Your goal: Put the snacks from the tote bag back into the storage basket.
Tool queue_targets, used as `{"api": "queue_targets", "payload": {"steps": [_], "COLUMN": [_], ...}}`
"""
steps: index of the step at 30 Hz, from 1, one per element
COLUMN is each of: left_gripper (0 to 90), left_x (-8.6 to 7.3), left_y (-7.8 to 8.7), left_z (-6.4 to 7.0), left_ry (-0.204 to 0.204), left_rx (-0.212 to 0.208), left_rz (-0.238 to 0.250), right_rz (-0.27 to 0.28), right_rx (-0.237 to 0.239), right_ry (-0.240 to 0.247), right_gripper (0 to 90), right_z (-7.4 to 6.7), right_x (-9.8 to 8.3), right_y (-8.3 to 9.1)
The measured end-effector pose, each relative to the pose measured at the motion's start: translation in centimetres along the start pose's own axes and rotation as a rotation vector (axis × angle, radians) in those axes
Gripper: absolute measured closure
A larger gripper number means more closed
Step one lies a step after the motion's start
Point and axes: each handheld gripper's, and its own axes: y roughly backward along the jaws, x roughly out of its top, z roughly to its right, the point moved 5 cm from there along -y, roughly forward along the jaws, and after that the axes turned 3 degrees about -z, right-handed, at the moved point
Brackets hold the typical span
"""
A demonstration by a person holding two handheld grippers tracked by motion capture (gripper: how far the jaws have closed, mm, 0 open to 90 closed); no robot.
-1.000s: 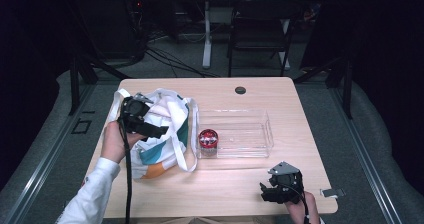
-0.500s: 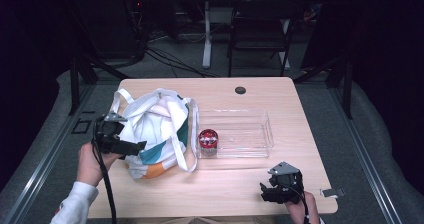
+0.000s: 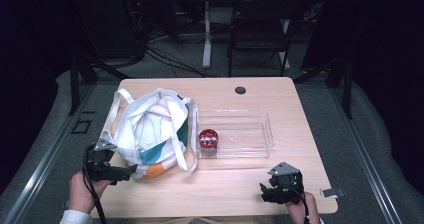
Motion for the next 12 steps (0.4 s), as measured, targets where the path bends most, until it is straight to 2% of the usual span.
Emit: {"api": "queue_targets", "payload": {"steps": [2, 5, 10, 12], "left_gripper": [0.2, 0.2, 0.2, 0.2], "left_x": [-0.31, -1.28, -1.18, -1.23], "left_y": [-0.02, -0.54, -0.61, -0.58], "left_z": [0.08, 0.11, -0.39, -0.48], "left_ry": [0.005, 0.004, 0.013, 0.011], "left_rx": [0.0, -0.002, -0.012, -0.018], "left_rz": [0.008, -0.015, 0.005, -0.007], "right_rz": [-0.006, -0.004, 0.006, 0.006], "right_rx": [-0.001, -0.002, -0.005, -0.007], "right_ry": [0.003, 0.009, 0.01, 0.009], "right_gripper": [14.6, 14.5, 14.6, 14.6], "right_z": [0.03, 0.08, -0.05, -0.04], "right_x": [-0.01, -0.02, 0.05, 0.07], "right_y": [0.02, 0.05, -0.08, -0.1]}}
